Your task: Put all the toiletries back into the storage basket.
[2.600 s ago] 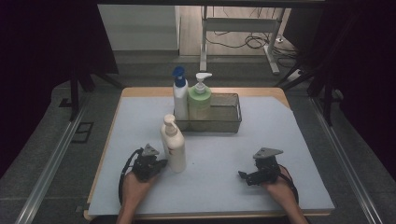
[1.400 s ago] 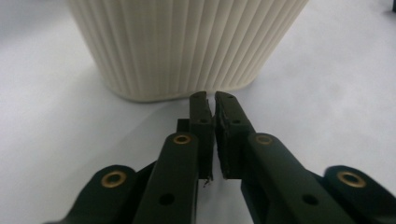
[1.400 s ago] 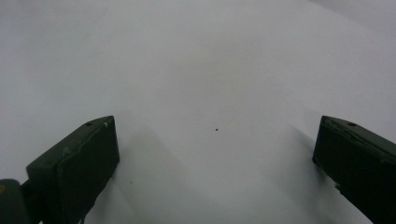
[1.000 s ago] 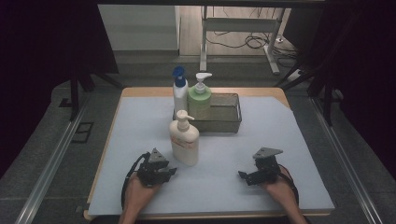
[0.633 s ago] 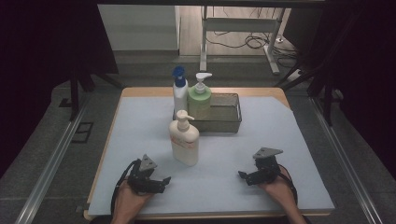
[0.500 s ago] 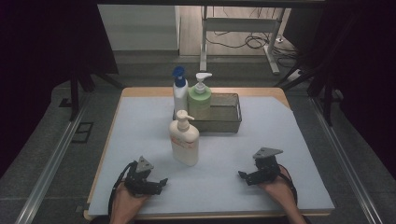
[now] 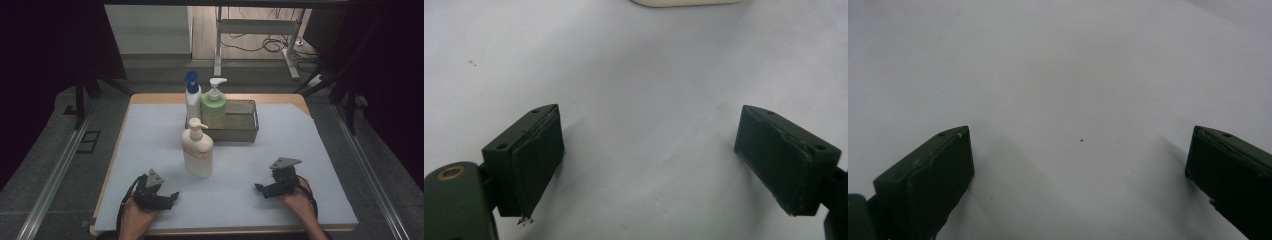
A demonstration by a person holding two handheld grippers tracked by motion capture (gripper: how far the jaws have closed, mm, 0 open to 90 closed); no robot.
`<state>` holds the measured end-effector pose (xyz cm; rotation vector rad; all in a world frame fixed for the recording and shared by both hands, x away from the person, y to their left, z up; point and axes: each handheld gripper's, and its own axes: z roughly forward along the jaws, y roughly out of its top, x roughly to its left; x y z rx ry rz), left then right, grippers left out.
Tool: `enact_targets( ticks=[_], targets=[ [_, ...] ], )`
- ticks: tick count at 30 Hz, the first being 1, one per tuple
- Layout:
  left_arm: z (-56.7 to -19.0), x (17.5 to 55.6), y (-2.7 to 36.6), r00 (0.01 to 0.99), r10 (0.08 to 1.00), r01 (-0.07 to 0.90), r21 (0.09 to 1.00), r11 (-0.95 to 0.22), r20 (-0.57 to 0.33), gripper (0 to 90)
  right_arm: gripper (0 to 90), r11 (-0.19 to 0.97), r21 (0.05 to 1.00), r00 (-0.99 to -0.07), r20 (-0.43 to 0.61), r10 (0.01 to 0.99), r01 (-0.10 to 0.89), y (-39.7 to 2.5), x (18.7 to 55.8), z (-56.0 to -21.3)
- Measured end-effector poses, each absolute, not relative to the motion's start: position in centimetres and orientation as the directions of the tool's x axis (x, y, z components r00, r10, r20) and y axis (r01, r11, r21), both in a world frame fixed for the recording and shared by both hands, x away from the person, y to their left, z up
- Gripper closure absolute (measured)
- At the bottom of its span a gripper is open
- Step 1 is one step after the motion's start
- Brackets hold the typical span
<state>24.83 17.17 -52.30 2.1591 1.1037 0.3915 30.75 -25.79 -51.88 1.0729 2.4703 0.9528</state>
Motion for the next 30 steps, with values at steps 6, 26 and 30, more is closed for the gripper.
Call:
enact_targets(
  ticks=[6, 26, 30],
  targets=[
    [-52.3, 24.8, 17.2, 0.596, 0.802, 0.6, 0.684, -0.415, -0.037, 12.2, 0.0, 0.5, 0.69, -0.693, 0.004, 0.721, 0.524, -25.6, 30.5, -51.1],
    [-52.3, 24.8, 17.2, 0.598, 0.801, 0.6, 0.681, -0.419, -0.034, 12.3, 0.0, 0.474, 0.775, -0.769, 0.023, 0.639, 0.417, -22.8, 30.5, -47.6],
    [-52.3, 24.8, 17.2, 0.596, 0.802, 0.601, 0.684, -0.414, -0.037, 12.3, 0.0, 0.467, 0.784, -0.78, 0.036, 0.625, 0.41, -21.9, 30.8, -47.0]
  ],
)
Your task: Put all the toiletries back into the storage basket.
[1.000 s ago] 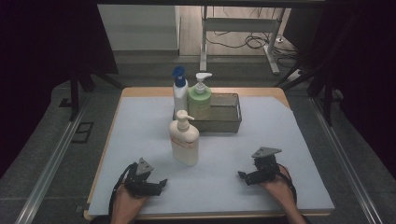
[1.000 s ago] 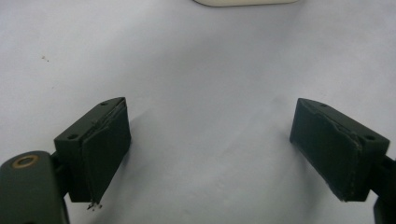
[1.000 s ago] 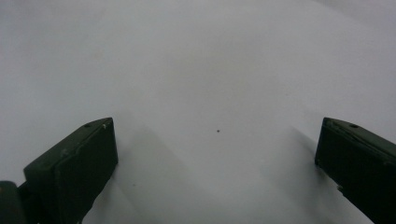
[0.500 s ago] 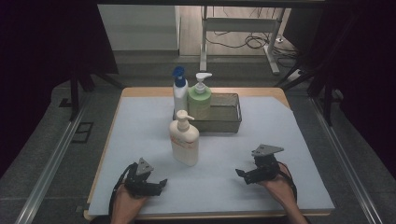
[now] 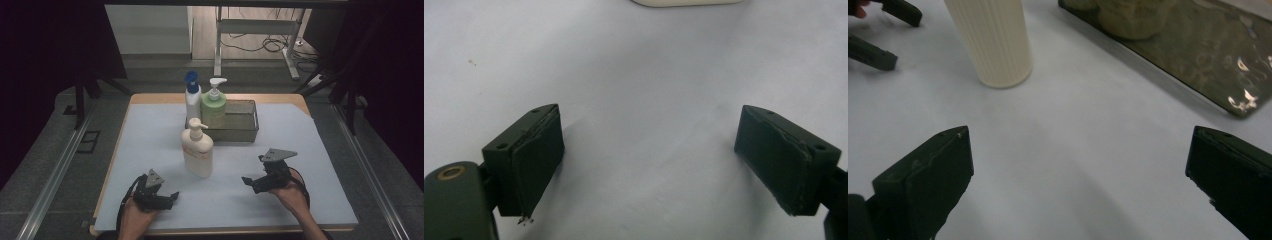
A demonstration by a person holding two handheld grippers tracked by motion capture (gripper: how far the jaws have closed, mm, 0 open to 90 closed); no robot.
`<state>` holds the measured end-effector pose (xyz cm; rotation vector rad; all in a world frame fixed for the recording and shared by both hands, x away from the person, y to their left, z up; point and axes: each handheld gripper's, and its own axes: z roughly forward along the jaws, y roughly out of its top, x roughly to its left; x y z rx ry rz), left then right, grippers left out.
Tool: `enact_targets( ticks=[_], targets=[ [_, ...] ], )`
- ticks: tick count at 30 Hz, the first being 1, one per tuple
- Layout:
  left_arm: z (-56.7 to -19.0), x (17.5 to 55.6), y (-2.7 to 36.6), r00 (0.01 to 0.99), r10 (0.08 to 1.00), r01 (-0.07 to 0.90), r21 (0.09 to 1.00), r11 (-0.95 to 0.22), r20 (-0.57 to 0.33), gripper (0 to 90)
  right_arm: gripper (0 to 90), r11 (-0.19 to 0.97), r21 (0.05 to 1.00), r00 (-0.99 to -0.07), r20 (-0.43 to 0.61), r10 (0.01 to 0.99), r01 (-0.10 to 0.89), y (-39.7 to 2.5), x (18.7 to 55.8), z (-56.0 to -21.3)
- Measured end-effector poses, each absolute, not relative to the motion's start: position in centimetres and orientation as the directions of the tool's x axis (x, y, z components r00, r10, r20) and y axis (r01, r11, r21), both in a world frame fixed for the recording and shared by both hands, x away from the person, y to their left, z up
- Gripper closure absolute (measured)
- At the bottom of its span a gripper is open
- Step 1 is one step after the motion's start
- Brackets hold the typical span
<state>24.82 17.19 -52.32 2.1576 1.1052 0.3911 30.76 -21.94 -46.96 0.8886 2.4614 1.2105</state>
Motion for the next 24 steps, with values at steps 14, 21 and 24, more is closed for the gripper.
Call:
enact_targets(
  ticks=[14, 21, 24],
  targets=[
    [-52.3, 24.8, 17.2, 0.598, 0.801, 0.598, 0.683, -0.419, -0.032, 12.3, 0.0, 0.473, 0.8, -0.824, 0.046, 0.565, 0.369, -18.5, 31.5, -45.3],
    [-52.3, 24.8, 17.2, 0.596, 0.802, 0.599, 0.684, -0.417, -0.034, 12.3, 0.0, 0.476, 0.795, -0.836, 0.067, 0.545, 0.375, -17.3, 31.8, -44.8],
    [-52.3, 24.8, 17.2, 0.596, 0.802, 0.599, 0.685, -0.415, -0.035, 12.3, 0.0, 0.483, 0.79, -0.839, 0.069, 0.54, 0.376, -16.8, 31.8, -44.7]
  ],
)
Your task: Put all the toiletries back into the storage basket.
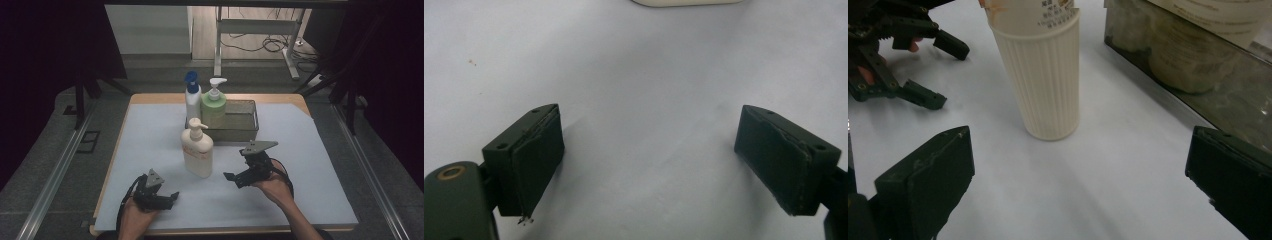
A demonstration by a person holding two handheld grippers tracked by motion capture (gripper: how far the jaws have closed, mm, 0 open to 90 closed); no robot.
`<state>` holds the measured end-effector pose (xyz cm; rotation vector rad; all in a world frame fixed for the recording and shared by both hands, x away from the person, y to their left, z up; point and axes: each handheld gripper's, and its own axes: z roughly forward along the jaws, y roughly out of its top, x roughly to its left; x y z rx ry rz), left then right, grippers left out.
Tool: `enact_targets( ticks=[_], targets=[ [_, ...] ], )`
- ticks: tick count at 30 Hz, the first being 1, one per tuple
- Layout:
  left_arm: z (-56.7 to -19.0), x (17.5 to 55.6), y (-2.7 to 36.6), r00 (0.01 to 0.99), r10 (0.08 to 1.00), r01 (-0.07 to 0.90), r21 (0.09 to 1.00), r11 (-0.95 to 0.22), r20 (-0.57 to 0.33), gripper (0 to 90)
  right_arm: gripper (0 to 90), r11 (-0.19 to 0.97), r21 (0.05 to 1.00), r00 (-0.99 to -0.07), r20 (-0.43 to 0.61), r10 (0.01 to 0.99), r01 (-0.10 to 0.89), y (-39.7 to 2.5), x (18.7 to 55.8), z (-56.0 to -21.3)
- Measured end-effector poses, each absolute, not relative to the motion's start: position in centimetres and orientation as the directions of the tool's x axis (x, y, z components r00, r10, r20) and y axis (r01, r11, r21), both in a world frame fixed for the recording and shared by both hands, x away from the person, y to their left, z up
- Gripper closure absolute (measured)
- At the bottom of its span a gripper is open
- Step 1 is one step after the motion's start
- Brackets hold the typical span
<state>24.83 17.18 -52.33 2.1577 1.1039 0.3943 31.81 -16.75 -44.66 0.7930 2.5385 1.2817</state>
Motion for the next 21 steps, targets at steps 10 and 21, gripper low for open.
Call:
enact_targets(
  ticks=[10, 21],
  targets=[
    [-52.3, 24.8, 17.2, 0.598, 0.801, 0.599, 0.683, -0.418, -0.033, 12.3, 0.0, 0.495, 0.795, -0.844, 0.041, 0.534, 0.351, -14.6, 31.9, -43.8],
    [-52.3, 24.8, 17.2, 0.595, 0.803, 0.599, 0.685, -0.414, -0.035, 12.3, 0.0, 0.498, 0.8, -0.859, 0.041, 0.51, 0.334, -12.2, 32.2, -43.0]
  ],
)
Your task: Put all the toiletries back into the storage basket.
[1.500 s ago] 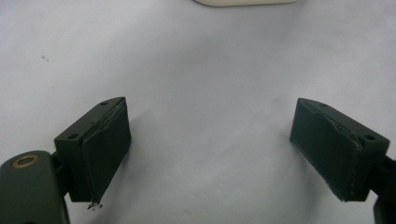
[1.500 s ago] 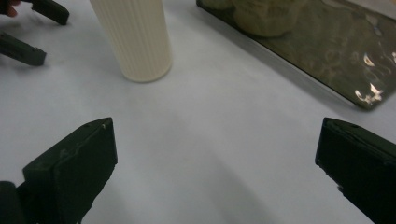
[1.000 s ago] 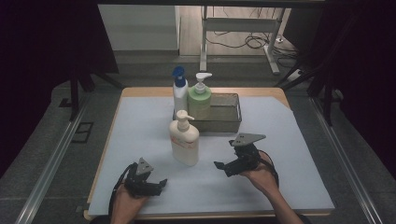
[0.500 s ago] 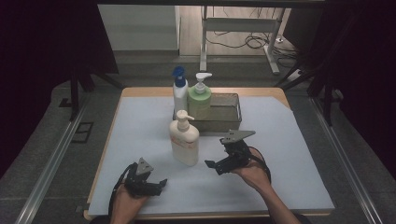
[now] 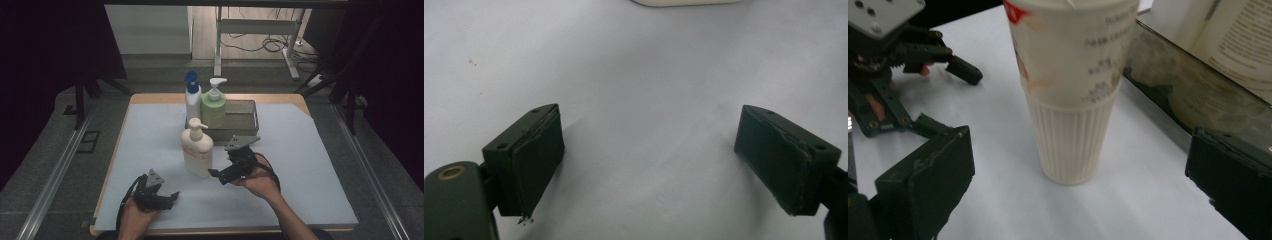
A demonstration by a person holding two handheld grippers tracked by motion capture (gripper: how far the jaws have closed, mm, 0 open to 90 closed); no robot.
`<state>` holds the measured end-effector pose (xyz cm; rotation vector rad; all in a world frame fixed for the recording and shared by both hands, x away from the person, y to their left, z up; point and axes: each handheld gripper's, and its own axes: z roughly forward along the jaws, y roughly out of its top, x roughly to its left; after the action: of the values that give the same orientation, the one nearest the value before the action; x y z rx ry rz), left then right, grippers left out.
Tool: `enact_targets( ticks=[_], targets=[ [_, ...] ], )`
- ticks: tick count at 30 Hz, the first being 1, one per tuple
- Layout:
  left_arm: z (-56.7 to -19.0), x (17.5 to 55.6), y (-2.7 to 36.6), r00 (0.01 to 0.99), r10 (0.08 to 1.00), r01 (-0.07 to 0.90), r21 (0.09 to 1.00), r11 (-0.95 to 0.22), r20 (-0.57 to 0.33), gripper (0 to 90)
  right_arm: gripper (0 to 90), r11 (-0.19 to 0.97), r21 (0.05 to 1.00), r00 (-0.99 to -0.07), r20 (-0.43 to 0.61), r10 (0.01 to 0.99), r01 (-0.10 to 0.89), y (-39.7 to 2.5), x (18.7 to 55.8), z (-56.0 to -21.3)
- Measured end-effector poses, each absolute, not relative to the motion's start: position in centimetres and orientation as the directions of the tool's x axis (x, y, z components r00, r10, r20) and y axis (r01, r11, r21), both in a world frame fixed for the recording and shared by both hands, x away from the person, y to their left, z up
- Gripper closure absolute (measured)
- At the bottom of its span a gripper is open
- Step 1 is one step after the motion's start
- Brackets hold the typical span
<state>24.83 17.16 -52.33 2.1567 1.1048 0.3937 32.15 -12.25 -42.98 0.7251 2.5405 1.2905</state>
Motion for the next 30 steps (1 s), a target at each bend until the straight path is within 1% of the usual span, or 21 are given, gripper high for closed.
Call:
enact_targets(
  ticks=[3, 6, 12, 16, 23, 26, 30],
  targets=[
    [-52.3, 24.8, 17.2, 0.595, 0.803, 0.599, 0.685, -0.414, -0.036, 12.3, 0.0, 0.501, 0.799, -0.861, 0.04, 0.507, 0.332, -11.5, 32.2, -42.7],
    [-52.3, 24.8, 17.2, 0.596, 0.802, 0.599, 0.685, -0.414, -0.036, 12.3, 3.3, 0.508, 0.802, -0.859, 0.013, 0.512, 0.315, -10.8, 32.3, -42.5],
    [-52.3, 24.8, 17.2, 0.596, 0.803, 0.599, 0.685, -0.414, -0.035, 12.3, 8.3, 0.506, 0.805, -0.852, -0.001, 0.523, 0.309, -9.5, 32.9, -42.4],
    [-52.3, 24.8, 17.2, 0.598, 0.801, 0.599, 0.683, -0.419, -0.033, 12.3, 13.2, 0.505, 0.804, -0.849, 0.001, 0.529, 0.315, -8.7, 33.4, -42.6],
    [-52.3, 24.8, 17.2, 0.598, 0.801, 0.598, 0.683, -0.419, -0.034, 12.3, 17.3, 0.512, 0.798, -0.852, 0.004, 0.523, 0.318, -7.4, 34.1, -43.0],
    [-52.3, 24.8, 17.2, 0.598, 0.8, 0.599, 0.682, -0.419, -0.033, 12.3, 20.4, 0.513, 0.796, -0.85, 0.003, 0.527, 0.321, -7.0, 34.3, -43.0],
    [-52.3, 24.8, 17.2, 0.598, 0.801, 0.599, 0.682, -0.419, -0.033, 12.3, 28.0, 0.503, 0.802, -0.847, 0.007, 0.531, 0.322, -6.5, 34.6, -43.1]
  ],
)
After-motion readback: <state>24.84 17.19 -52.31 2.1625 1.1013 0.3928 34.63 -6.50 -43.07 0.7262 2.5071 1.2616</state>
